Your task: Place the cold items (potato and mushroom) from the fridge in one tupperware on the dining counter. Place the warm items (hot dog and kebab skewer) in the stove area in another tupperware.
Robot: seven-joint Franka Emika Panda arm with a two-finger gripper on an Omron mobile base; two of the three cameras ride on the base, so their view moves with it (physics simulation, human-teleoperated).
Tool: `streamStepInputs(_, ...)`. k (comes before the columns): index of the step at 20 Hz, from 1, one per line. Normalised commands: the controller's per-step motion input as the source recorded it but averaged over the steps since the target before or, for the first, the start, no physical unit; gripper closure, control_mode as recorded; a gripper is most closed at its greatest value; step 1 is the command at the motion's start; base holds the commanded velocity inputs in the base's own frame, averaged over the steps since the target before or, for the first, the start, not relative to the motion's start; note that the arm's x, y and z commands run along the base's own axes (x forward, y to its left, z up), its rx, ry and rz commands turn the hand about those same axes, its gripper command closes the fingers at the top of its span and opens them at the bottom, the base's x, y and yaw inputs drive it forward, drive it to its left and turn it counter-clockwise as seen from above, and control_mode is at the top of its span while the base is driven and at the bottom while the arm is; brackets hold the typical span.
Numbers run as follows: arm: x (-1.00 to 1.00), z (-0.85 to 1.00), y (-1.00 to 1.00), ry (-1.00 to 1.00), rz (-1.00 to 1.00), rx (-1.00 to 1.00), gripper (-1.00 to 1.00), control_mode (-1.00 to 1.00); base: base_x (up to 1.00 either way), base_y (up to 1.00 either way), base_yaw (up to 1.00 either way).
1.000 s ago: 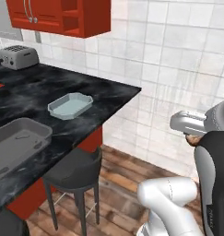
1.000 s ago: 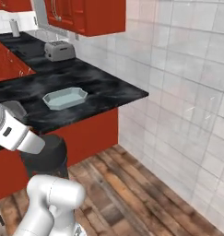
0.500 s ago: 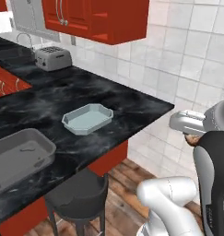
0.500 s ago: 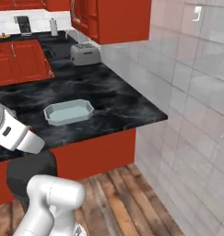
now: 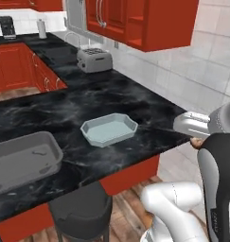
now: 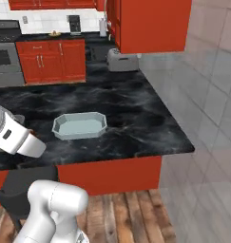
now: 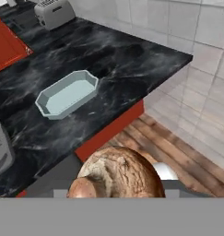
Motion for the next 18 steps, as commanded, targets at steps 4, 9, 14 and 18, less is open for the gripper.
streamStepInputs(4,0.0,0.0,0.0,0.0,0.0,0.0,1.0,1.0,0.8,-0.31,0.45)
streamStepInputs(9,0.0,0.0,0.0,0.0,0.0,0.0,1.0,1.0,0.83,-0.46,0.39)
streamStepInputs(14,0.0,0.0,0.0,0.0,0.0,0.0,1.0,1.0,0.82,-0.53,0.36)
streamStepInputs(18,0.0,0.0,0.0,0.0,0.0,0.0,1.0,1.0,0.92,-0.65,0.28)
